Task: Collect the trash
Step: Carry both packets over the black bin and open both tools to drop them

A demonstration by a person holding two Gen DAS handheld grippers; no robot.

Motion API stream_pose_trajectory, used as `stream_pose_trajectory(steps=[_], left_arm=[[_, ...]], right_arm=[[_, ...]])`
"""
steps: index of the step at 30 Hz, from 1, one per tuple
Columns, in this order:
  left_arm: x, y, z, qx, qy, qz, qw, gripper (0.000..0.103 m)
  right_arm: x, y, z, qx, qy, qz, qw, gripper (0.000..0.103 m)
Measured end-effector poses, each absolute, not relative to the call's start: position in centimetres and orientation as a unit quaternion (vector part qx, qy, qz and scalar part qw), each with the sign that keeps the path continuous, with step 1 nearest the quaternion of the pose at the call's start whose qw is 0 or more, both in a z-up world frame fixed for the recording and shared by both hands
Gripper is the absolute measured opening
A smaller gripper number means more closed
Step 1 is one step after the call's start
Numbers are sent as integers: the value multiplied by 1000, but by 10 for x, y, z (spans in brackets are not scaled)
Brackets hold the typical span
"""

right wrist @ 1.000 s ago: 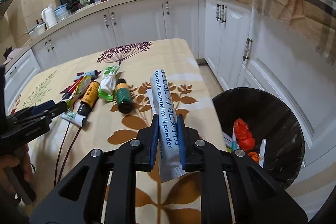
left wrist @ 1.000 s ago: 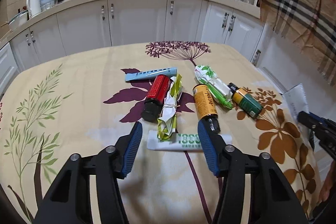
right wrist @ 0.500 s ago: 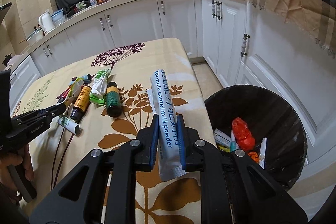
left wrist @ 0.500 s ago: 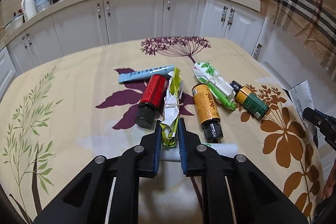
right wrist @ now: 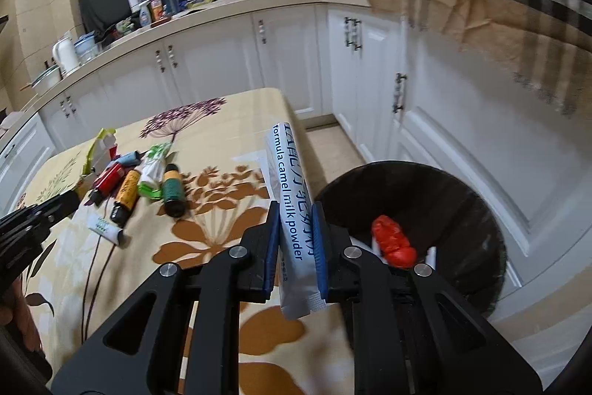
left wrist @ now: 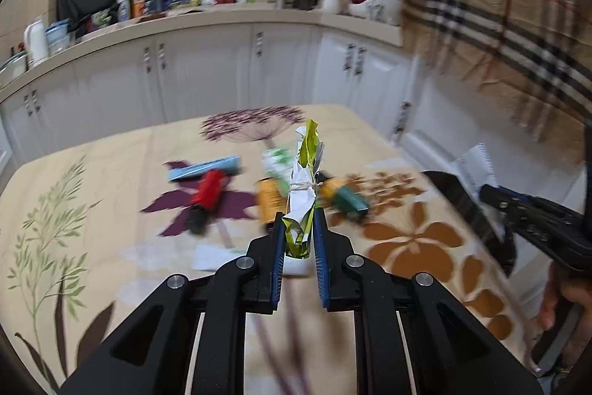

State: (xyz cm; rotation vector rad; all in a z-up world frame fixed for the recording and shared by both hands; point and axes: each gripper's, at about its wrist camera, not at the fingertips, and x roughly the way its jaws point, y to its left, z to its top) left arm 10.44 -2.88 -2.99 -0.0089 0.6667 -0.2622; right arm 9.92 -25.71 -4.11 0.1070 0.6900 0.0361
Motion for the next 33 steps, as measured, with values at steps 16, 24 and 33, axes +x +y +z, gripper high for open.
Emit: stream_pose_trajectory(steps=[16, 24, 33], left_arm=[[117, -170, -35, 41, 318, -241, 916, 16], [134, -214, -51, 65, 336, -259, 903, 19], [130, -203, -51, 52, 340, -243, 907, 38]], right_arm=[[97, -346, -48, 73, 332, -75, 938, 16], [112, -370, -60, 80, 342, -89, 932, 25], [116, -373, -62, 79, 344, -97, 931, 33]])
